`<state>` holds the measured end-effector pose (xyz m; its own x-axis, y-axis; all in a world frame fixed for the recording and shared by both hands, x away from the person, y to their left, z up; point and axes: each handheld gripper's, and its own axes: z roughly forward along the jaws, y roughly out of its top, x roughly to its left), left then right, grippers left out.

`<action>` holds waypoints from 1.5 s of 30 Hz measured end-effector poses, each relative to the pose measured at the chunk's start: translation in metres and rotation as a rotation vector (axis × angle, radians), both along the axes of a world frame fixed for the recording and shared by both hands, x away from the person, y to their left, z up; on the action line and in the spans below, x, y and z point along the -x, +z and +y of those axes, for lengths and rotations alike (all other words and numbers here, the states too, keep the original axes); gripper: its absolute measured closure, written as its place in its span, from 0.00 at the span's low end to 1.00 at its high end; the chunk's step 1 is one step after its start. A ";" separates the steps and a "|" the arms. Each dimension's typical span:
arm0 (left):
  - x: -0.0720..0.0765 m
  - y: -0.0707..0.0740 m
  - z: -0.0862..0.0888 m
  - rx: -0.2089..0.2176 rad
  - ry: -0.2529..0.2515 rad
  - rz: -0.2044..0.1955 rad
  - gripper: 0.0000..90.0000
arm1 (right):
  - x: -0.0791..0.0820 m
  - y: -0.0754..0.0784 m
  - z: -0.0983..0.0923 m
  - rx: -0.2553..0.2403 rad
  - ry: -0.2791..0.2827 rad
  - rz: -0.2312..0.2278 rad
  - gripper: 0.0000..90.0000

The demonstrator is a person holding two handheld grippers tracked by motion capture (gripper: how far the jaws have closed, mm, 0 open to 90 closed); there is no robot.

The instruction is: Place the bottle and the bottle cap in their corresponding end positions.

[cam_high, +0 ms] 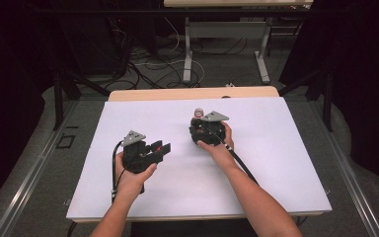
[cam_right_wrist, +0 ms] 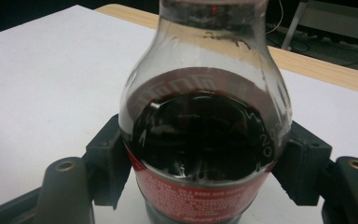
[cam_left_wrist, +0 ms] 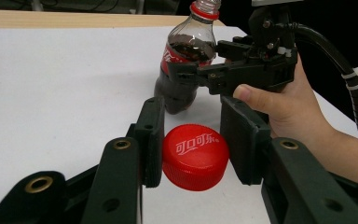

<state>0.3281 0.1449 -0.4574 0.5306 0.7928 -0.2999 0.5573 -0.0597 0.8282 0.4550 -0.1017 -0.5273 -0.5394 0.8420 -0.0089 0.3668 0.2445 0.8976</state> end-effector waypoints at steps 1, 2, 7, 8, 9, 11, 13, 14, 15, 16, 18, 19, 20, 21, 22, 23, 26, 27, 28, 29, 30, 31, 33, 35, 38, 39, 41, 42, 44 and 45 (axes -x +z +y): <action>0.000 -0.001 0.000 0.001 0.001 0.003 0.69 | 0.000 -0.001 0.001 -0.006 -0.004 0.002 0.33; -0.001 -0.001 0.001 0.002 0.002 0.005 0.68 | -0.001 -0.002 0.001 -0.007 0.000 0.001 0.33; -0.002 -0.001 0.002 0.000 0.003 0.005 0.68 | 0.004 -0.002 0.004 -0.013 0.005 0.007 0.33; -0.002 -0.001 0.002 0.001 0.006 0.003 0.68 | 0.005 -0.002 0.005 -0.007 0.010 0.005 0.33; -0.002 -0.001 0.002 0.002 0.007 0.005 0.69 | 0.006 -0.002 0.005 -0.009 0.011 0.009 0.33; -0.001 -0.001 0.002 0.003 0.009 0.004 0.69 | 0.007 -0.002 0.006 -0.008 0.014 0.003 0.33; -0.001 -0.001 0.002 0.003 0.011 0.003 0.68 | 0.007 -0.003 0.005 -0.017 0.014 0.003 0.32; -0.001 -0.001 0.002 0.004 0.011 0.003 0.68 | 0.007 -0.004 0.005 -0.023 0.011 0.006 0.32; -0.001 -0.001 0.002 0.003 0.011 0.004 0.68 | 0.007 -0.004 0.005 -0.025 0.013 0.008 0.32; -0.001 -0.001 0.002 0.004 0.011 0.004 0.68 | 0.007 -0.004 0.005 -0.024 0.013 0.009 0.32; -0.001 -0.002 0.002 0.008 0.012 0.003 0.68 | 0.006 -0.004 0.004 -0.024 0.016 0.007 0.32; -0.002 -0.002 0.003 0.005 0.012 0.003 0.68 | 0.005 -0.004 0.004 -0.021 0.020 0.002 0.31; -0.002 -0.002 0.003 0.004 0.014 0.005 0.68 | 0.005 -0.004 0.004 -0.021 0.020 0.002 0.31; -0.002 -0.002 0.003 0.004 0.014 0.005 0.68 | 0.005 -0.004 0.004 -0.020 0.018 0.002 0.30; -0.002 -0.002 0.003 0.003 0.013 0.007 0.68 | 0.005 -0.005 0.003 -0.023 0.016 0.010 0.25; -0.002 -0.003 0.003 0.003 0.012 0.009 0.68 | 0.005 -0.005 0.003 -0.025 0.010 0.020 0.24; -0.003 -0.004 0.002 0.003 0.016 0.007 0.68 | 0.006 -0.006 0.001 -0.022 0.009 0.028 0.22; -0.003 -0.005 0.002 0.005 0.017 0.011 0.68 | 0.006 -0.006 0.001 -0.027 0.010 0.034 0.21; -0.004 -0.005 0.001 -0.001 0.015 0.010 0.68 | 0.007 -0.006 -0.001 -0.026 0.013 0.032 0.21; -0.004 -0.006 0.000 0.003 0.016 0.010 0.68 | 0.008 -0.007 -0.002 -0.028 0.010 0.029 0.20; -0.005 -0.007 0.000 -0.002 0.016 0.014 0.68 | 0.009 -0.007 -0.004 -0.031 0.009 0.037 0.19; -0.005 -0.008 -0.001 -0.003 0.014 0.014 0.68 | 0.010 -0.007 -0.006 -0.023 0.008 0.040 0.17; -0.006 -0.010 -0.004 -0.009 0.010 0.019 0.68 | 0.011 -0.009 -0.009 -0.039 0.012 0.039 0.16; -0.007 -0.013 -0.007 -0.017 0.006 0.019 0.68 | 0.013 -0.010 -0.012 -0.043 0.011 0.050 0.14; -0.009 -0.018 -0.010 -0.025 0.003 0.028 0.68 | 0.018 -0.010 -0.015 -0.038 0.004 0.047 0.14; -0.010 -0.019 -0.011 -0.028 0.002 0.031 0.68 | 0.020 -0.010 -0.017 -0.039 0.001 0.054 0.14; -0.012 -0.023 -0.013 -0.041 -0.005 0.036 0.68 | 0.024 -0.011 -0.022 -0.047 -0.001 0.064 0.14; -0.013 -0.025 -0.014 -0.048 -0.007 0.041 0.68 | 0.027 -0.011 -0.025 -0.047 -0.009 0.074 0.14; -0.015 -0.029 -0.016 -0.055 -0.017 0.042 0.68 | 0.032 -0.011 -0.031 -0.054 -0.018 0.089 0.13; -0.016 -0.031 -0.018 -0.065 -0.018 0.036 0.68 | 0.036 -0.011 -0.035 -0.057 -0.018 0.098 0.13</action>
<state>0.3436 0.1266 -0.4887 0.5348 0.8015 -0.2674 0.5848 -0.1227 0.8018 0.4195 -0.1364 -0.5380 -0.5202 0.8491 0.0914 0.4577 0.1868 0.8693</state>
